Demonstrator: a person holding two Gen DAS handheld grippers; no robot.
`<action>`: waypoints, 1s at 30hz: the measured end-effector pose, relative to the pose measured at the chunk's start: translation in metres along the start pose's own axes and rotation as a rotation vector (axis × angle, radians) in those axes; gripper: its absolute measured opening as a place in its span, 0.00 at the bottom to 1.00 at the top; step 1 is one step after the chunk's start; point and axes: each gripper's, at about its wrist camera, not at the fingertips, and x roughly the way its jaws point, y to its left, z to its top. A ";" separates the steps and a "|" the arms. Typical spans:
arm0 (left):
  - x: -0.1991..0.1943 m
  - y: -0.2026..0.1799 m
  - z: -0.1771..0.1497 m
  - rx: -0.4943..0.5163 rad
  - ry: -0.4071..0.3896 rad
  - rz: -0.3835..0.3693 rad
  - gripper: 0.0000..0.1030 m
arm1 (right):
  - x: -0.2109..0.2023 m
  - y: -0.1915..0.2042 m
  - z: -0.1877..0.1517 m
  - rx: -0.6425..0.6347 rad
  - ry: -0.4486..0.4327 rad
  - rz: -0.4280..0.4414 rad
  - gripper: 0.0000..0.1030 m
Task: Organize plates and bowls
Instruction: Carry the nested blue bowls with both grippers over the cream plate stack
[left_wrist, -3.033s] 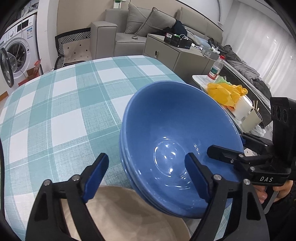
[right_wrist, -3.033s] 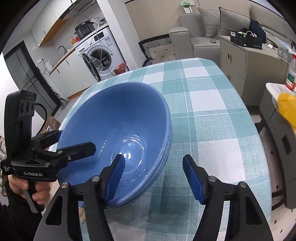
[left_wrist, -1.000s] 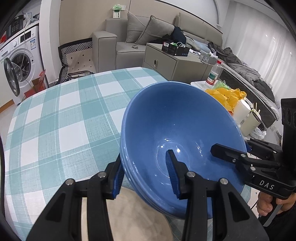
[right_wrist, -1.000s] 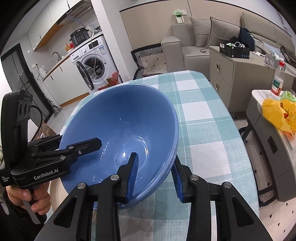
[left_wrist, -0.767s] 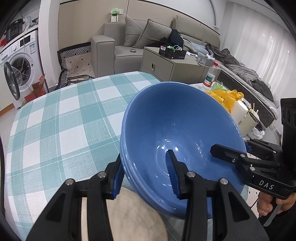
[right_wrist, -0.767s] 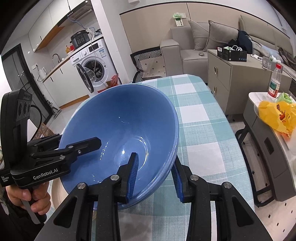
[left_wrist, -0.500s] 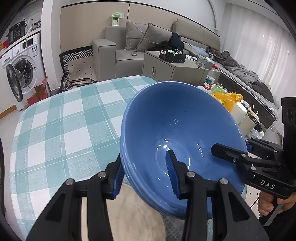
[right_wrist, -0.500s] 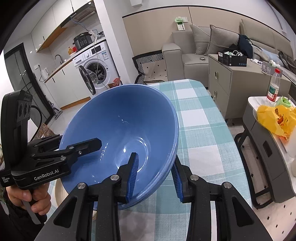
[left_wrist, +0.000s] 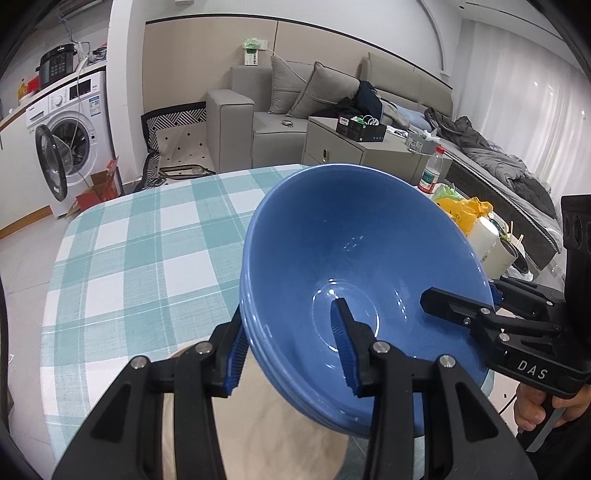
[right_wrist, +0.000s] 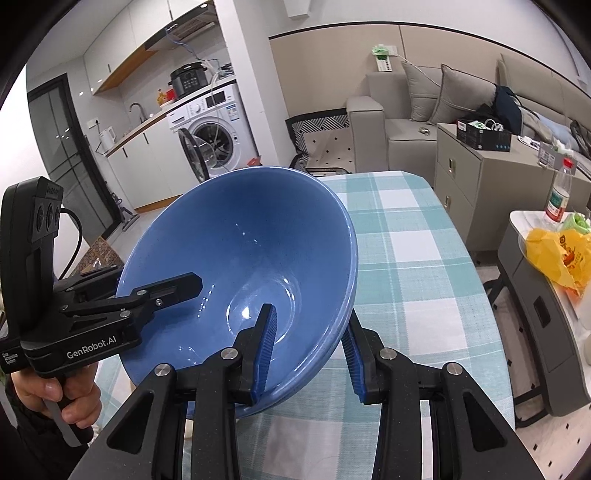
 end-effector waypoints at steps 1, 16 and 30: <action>-0.002 0.002 -0.001 -0.003 -0.003 0.004 0.40 | 0.000 0.003 0.000 -0.005 -0.001 0.002 0.35; -0.034 0.022 -0.018 -0.036 -0.045 0.054 0.40 | -0.002 0.038 -0.002 -0.059 -0.005 0.047 0.35; -0.053 0.039 -0.036 -0.062 -0.055 0.102 0.40 | 0.006 0.061 -0.010 -0.099 0.014 0.090 0.35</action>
